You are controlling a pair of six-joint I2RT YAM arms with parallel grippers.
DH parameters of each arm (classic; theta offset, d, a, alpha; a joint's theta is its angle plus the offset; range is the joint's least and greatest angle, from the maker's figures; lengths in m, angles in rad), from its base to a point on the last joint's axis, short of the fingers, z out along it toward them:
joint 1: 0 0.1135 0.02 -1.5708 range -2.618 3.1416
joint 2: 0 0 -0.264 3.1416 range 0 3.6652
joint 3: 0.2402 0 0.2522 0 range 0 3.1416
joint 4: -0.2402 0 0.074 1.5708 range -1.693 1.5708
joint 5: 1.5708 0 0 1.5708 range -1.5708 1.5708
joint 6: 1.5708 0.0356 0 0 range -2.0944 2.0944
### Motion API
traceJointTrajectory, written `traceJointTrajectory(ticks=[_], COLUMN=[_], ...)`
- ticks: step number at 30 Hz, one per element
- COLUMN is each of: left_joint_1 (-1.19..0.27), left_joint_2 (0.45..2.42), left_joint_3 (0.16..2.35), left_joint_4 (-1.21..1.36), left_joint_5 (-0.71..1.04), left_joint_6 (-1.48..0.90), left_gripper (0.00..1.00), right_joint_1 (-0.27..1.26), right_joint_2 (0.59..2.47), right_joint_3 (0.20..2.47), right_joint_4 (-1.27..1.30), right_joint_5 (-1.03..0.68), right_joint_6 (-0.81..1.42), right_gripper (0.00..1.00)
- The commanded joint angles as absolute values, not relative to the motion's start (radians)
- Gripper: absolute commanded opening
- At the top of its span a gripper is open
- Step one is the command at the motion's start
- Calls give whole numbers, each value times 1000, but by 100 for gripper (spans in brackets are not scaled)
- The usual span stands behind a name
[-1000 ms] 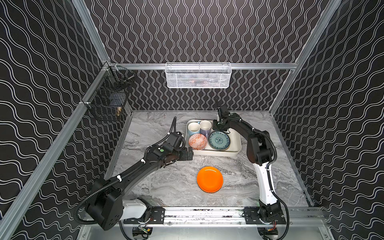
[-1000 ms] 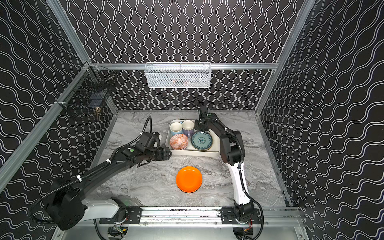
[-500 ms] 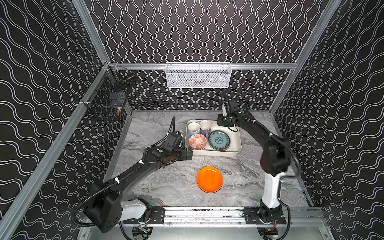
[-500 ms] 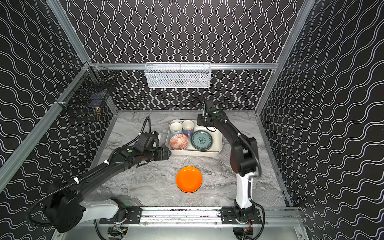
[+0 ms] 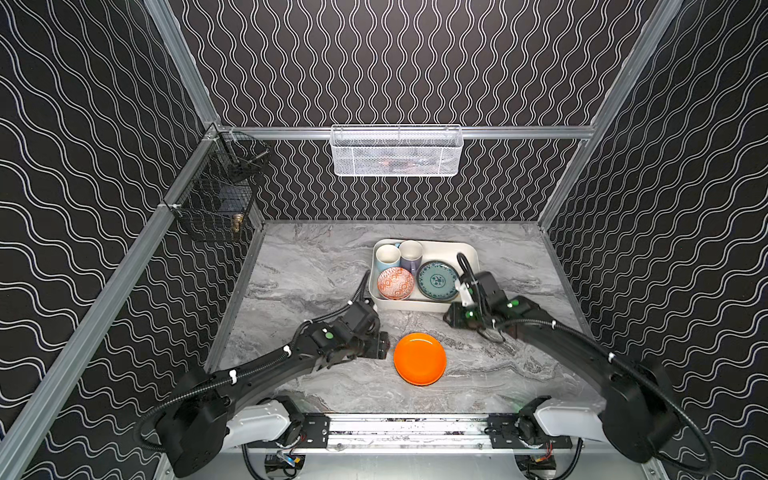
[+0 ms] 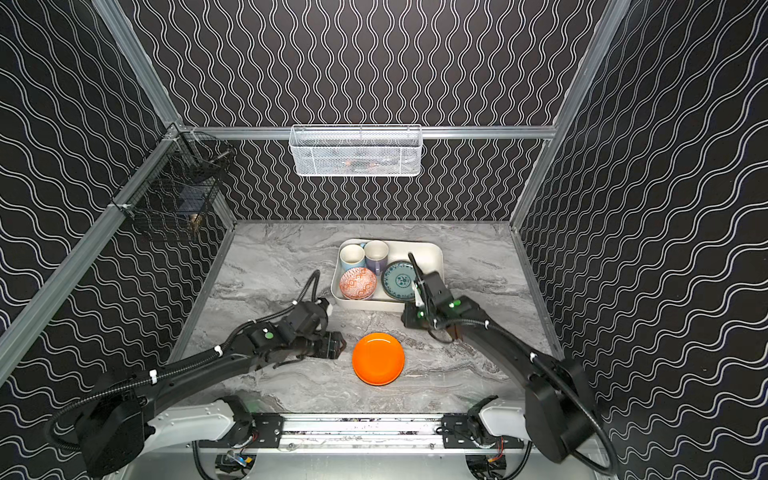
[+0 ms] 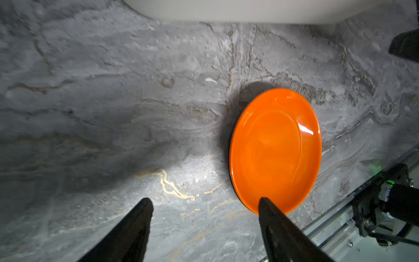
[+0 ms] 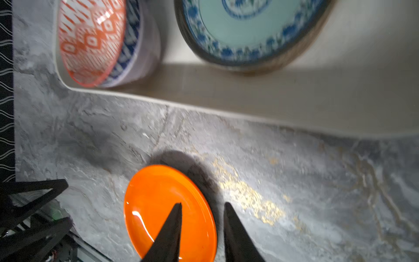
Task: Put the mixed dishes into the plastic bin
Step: 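Move both grippers down to the orange plate on the table, then hold the plate stack with the left gripper while the right grips the orange plate rim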
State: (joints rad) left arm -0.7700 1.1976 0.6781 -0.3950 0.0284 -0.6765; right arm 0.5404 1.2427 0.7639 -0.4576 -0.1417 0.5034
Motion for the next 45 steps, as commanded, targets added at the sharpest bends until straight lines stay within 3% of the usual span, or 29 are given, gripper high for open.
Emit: traceJointTrajectory(ticks=[1,5,11,15,35,45], left_joint_1=[-822,-874,-922,-947,-966,-982], left_joint_2=[1210,1215,1240,1268,1397,1481], left_joint_3=[661,636,628,635,693,746], left_joint_4=[-344,-325,-295,-287,-236,-231], left_joint_5=[-39,-76,-101,-122,-124,-112], left_joint_6=[-755,-792,-820,-824,-811,-794], left_gripper=[74,66,40,34,31,14], right_joint_1=[567,597,633,648,658,658], right_joint_2=[1176,1126,1105,1105,1141,1148], right_joint_3=[672,600,547,521,476,444], right_joint_4=[-360,-342,-318,-303,-266,-228], right_joint_5=[-176,-179,-195,-197,-203,-213], right_joint_6=[591,620,641,649,648,654], right_gripper=[32,30,26,25,25,25])
